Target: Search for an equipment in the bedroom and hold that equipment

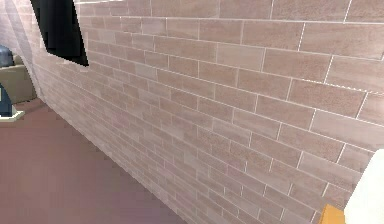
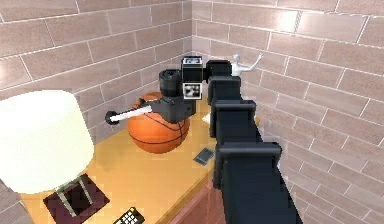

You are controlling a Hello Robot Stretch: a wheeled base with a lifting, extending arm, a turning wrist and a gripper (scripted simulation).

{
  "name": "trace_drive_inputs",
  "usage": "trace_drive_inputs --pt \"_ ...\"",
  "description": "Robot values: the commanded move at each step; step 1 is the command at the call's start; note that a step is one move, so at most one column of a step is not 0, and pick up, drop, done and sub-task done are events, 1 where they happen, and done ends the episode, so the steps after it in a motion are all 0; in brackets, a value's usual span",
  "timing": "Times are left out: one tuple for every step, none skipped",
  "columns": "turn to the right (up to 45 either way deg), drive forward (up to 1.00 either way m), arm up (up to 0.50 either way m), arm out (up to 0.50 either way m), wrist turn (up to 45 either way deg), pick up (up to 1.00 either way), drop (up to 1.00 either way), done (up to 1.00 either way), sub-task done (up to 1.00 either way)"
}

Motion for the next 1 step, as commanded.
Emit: trace_drive_inputs --pt "0.0 0.0 0.0 0.0 21.0 0.0 0.0 0.0 0.0"
